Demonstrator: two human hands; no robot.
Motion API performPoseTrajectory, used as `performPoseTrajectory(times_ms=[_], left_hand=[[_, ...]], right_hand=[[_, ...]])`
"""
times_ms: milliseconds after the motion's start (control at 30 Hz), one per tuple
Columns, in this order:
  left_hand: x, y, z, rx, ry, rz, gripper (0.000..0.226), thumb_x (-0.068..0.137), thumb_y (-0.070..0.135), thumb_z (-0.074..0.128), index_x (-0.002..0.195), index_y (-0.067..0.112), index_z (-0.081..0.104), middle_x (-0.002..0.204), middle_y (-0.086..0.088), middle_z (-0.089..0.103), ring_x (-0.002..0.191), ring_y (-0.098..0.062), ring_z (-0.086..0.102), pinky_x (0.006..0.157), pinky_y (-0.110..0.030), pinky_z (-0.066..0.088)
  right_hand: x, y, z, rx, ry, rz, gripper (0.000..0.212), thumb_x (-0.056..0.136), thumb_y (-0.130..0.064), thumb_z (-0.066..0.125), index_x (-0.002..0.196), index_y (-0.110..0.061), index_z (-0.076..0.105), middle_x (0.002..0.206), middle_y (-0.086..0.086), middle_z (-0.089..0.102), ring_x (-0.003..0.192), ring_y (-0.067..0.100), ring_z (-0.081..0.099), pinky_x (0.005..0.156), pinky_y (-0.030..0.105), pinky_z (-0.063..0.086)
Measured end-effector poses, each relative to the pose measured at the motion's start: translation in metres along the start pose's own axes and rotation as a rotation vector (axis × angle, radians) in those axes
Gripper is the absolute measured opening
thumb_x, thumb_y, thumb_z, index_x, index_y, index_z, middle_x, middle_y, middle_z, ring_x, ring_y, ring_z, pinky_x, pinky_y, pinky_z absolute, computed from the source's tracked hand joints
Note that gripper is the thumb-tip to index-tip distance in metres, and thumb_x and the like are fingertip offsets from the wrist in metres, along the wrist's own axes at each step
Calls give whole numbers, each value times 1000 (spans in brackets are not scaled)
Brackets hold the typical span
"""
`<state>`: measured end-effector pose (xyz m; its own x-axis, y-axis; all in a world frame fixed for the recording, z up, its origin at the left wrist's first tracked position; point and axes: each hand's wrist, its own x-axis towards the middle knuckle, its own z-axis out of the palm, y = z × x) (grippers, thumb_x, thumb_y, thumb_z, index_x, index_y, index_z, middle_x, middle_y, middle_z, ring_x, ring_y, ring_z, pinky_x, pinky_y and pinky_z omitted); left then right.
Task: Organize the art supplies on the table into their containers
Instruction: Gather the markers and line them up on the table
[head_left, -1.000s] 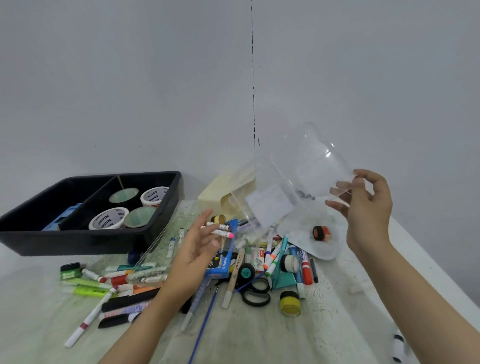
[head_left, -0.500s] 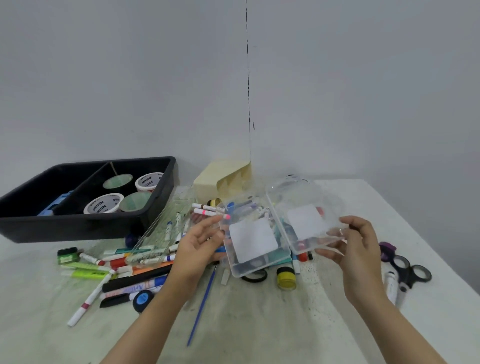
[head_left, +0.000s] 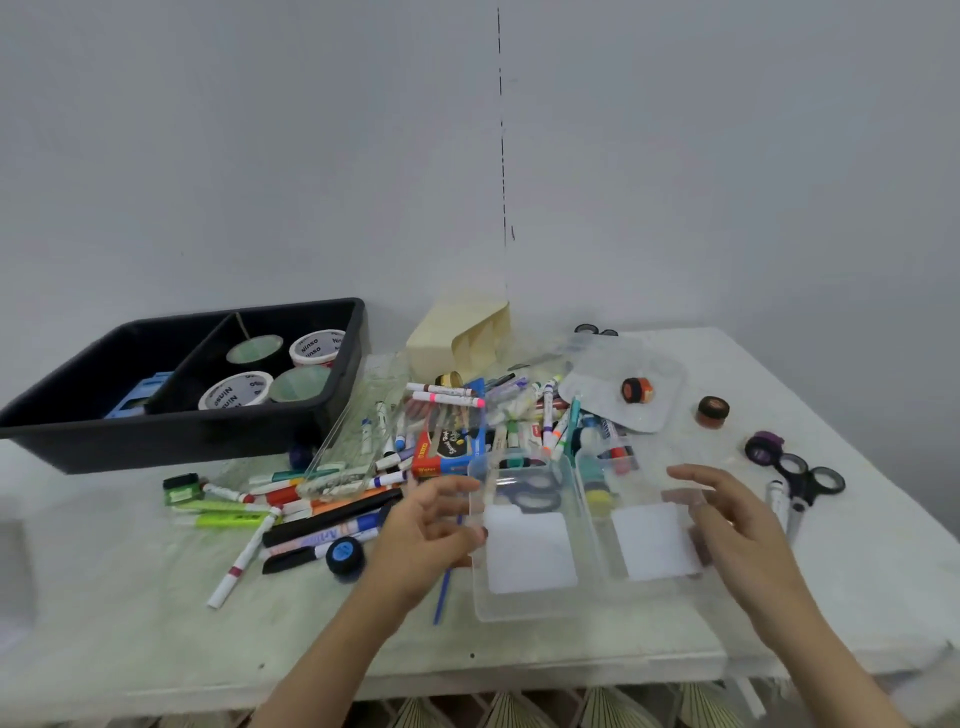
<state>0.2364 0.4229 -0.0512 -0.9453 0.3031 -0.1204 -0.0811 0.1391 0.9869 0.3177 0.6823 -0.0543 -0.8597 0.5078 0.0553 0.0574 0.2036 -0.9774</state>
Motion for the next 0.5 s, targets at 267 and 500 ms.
performPoseTrajectory(times_ms=[267, 500], left_hand=[[-39, -24, -2, 136, -69, -20, 50, 77, -1, 71, 112, 32, 56, 102, -9, 63, 77, -16, 64, 68, -21, 54], [-51, -37, 2, 1035, -12, 311, 53, 88, 49, 53, 138, 37, 38, 131, 18, 46, 123, -5, 32, 101, -18, 25]], right_hand=[[-49, 25, -2, -214, 105, -11, 37, 92, -6, 49, 101, -40, 60, 86, -7, 70, 52, 1, 52, 50, 28, 44], [-62, 33, 0, -475, 43, -67, 32, 95, -12, 47, 123, -27, 49, 91, 3, 62, 59, 19, 55, 54, 18, 38]])
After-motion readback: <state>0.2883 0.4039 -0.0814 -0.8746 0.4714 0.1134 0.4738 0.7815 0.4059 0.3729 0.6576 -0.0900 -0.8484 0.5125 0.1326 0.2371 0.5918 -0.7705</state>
